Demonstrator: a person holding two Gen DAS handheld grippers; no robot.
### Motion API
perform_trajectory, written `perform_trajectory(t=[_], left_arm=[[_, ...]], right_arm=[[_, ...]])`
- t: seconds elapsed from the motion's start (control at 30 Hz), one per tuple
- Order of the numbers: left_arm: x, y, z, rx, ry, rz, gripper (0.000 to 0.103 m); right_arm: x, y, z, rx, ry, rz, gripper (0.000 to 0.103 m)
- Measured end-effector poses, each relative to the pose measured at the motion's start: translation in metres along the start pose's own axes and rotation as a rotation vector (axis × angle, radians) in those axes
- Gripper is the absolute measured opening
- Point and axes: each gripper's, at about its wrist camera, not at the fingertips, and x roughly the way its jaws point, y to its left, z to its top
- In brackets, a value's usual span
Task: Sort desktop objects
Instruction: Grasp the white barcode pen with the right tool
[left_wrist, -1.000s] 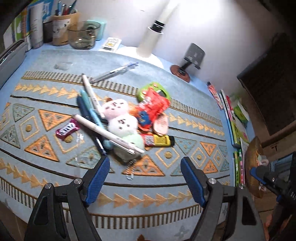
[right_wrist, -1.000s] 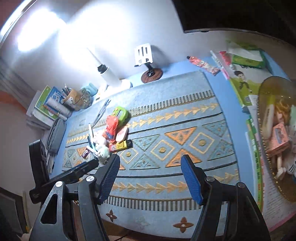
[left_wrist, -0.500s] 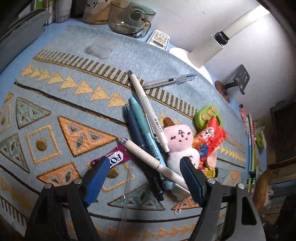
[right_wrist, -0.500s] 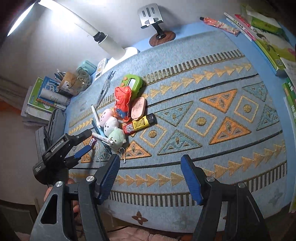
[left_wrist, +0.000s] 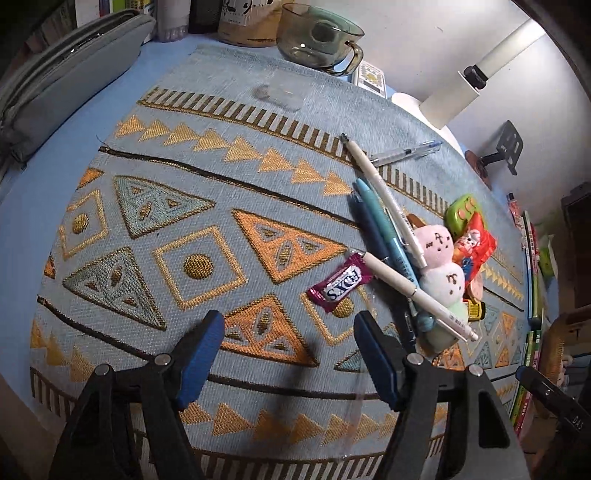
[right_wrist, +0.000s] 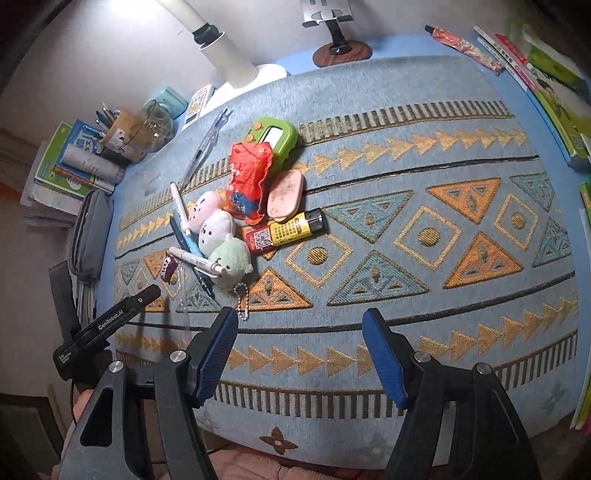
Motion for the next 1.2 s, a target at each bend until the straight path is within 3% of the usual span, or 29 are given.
perform_trajectory(t=[0.23,0.3,0.37,0.43,0.63,0.73,0.83,0.9,0.97,1.2], left_arm=[[0.009,-0.004,-0.005,0.017,0.016,-0.021,0.069],[0.008,-0.001,-0.011,0.022,0.018,-0.013,0.069],[0.006,0.007,-0.012,0.005,0.021,-0.023,0.069],[0.003,0.016,-0.014,-0.015,0.017,-0.043,0.069],[0.0,0.024,-0.016,-0.013,0.025,-0.076,0.069],[0.0,0.024,-0.017,-0.002,0.032,-0.089,0.07],[0.0,0.02,-0.015,0.01,0.032,-0.098,0.07],[0.0,0.017,-0.01,0.01,0.026,-0.112,0.07],[0.001,0.011,-0.003,0.014,0.021,-0.132,0.07],[0.008,-0.023,0.03,0.056,-0.015,-0.181,0.07]], right_arm=[[0.019,0.065,0.013,-0.292,-0.1,-0.058,0.068],[0.033,0.085,0.014,-0.384,-0.088,-0.066,0.061],[0.045,0.105,0.011,-0.488,-0.093,-0.068,0.037],[0.055,0.125,0.007,-0.597,-0.116,-0.103,0.025],[0.086,0.151,0.004,-0.749,-0.094,-0.144,0.025],[0.102,0.15,0.002,-0.766,-0.087,-0.193,0.026],[0.104,0.147,0.0,-0.757,-0.107,-0.183,0.024],[0.1,0.146,-0.002,-0.739,-0.12,-0.17,0.016],[0.092,0.142,-0.004,-0.69,-0.128,-0.137,0.01],[0.053,0.094,-0.002,-0.408,-0.149,-0.043,0.01]])
